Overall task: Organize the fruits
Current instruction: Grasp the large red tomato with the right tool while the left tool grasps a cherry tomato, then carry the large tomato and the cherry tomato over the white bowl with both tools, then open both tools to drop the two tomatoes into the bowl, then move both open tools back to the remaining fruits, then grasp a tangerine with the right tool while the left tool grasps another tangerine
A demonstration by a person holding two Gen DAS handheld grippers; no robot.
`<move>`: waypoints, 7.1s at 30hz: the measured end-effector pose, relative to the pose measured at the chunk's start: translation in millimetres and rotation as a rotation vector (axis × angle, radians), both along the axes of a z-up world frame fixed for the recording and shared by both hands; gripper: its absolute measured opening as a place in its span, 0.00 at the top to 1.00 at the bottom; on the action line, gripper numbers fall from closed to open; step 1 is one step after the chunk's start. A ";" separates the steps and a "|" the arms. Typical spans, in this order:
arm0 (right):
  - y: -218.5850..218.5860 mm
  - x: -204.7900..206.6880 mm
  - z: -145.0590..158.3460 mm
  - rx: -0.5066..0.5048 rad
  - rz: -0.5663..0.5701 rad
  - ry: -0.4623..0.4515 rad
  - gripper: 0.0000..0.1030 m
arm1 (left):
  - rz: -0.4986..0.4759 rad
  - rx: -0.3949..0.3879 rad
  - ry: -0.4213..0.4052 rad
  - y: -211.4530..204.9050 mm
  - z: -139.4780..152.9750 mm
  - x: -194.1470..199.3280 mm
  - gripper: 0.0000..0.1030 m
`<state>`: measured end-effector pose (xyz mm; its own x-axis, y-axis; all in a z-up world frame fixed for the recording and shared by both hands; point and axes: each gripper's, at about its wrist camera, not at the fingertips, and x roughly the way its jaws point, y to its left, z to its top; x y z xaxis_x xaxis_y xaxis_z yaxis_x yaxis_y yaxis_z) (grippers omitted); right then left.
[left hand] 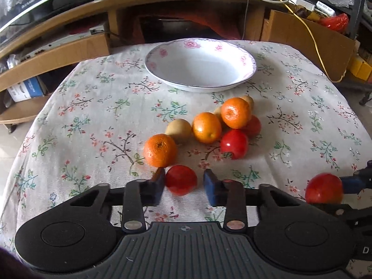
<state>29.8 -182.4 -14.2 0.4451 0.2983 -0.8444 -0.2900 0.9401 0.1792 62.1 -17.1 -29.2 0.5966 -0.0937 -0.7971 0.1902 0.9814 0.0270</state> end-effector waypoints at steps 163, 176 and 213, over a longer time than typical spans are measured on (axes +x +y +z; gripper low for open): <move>27.8 93.4 41.7 0.033 0.006 -0.105 0.67 | -0.075 0.034 -0.072 16.4 52.6 45.6 0.39; 45.1 107.0 15.0 0.007 0.073 -0.029 0.67 | -0.066 -0.007 0.022 37.7 36.9 44.1 0.36; 11.4 15.8 4.7 -0.079 0.104 -0.023 0.81 | -0.189 -0.001 0.111 13.8 6.3 12.0 0.60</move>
<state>45.5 -171.0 -9.4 0.4347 0.2771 -0.8569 -0.3902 0.9155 0.0981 74.1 -3.3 -22.9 0.4771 -0.1964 -0.8566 0.3730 0.9278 -0.0050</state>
